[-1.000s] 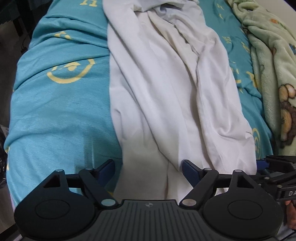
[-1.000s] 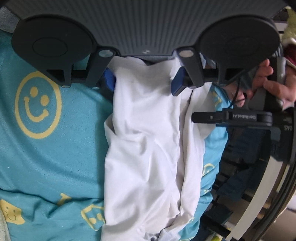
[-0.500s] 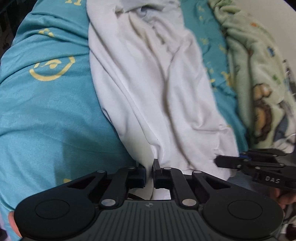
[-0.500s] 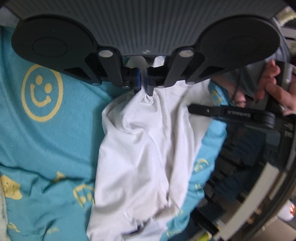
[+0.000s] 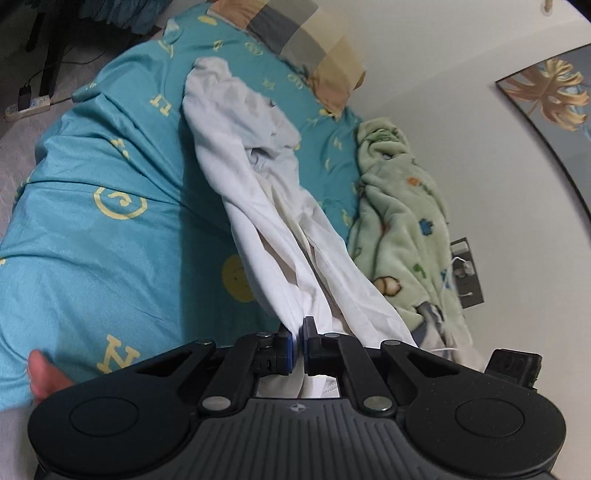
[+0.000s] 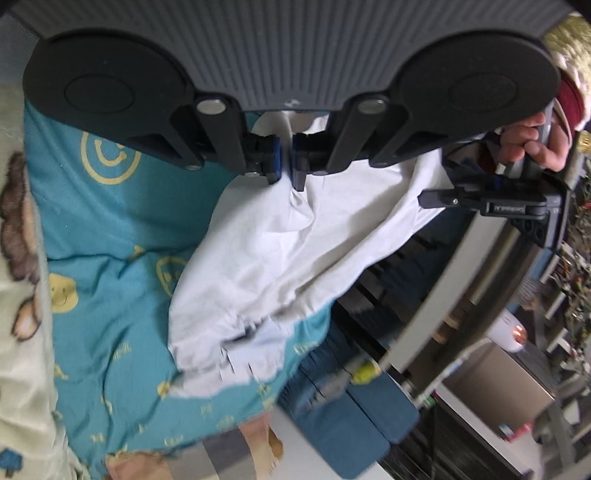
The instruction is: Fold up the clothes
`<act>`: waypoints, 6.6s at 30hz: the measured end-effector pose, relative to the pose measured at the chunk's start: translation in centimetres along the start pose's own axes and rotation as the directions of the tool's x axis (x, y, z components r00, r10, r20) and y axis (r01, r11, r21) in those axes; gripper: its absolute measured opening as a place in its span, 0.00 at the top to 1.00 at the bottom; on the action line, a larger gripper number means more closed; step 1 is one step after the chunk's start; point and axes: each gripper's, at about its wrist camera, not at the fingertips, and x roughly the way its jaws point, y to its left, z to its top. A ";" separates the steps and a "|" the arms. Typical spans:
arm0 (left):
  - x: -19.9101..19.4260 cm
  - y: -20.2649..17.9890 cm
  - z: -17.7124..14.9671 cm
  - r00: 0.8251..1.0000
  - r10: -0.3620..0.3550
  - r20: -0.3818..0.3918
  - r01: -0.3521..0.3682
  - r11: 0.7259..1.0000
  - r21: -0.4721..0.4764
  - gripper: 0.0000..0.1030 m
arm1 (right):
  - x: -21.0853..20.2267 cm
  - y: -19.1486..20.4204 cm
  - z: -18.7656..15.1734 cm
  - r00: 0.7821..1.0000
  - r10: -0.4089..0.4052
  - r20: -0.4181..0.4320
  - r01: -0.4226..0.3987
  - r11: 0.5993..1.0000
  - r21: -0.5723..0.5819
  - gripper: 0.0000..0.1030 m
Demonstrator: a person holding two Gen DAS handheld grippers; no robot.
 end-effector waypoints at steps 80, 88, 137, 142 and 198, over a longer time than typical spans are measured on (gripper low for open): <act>16.5 10.3 2.0 0.991 0.132 -0.008 -0.118 0.860 -0.497 0.22 | 12.5 -12.3 -0.9 0.999 0.009 -0.042 0.019 0.784 0.620 0.50; 17.7 11.3 2.8 0.984 0.176 0.019 -0.144 0.858 -0.492 0.23 | 15.1 -15.4 -2.2 1.000 0.007 0.007 -0.010 0.640 0.768 0.50; 15.6 13.0 1.7 0.978 0.013 0.209 0.134 0.726 -0.675 0.71 | 13.6 -13.0 2.0 0.954 0.073 0.290 -0.237 0.776 0.584 0.88; 13.8 11.5 2.4 0.962 0.028 0.272 0.151 0.774 -0.615 0.90 | 13.5 -12.4 2.5 0.959 0.061 0.277 -0.214 0.797 0.565 0.89; 18.7 10.0 13.4 0.974 0.114 0.196 -0.026 0.915 -0.402 0.54 | 19.9 -15.3 9.5 0.992 -0.062 0.108 -0.012 0.818 0.575 0.61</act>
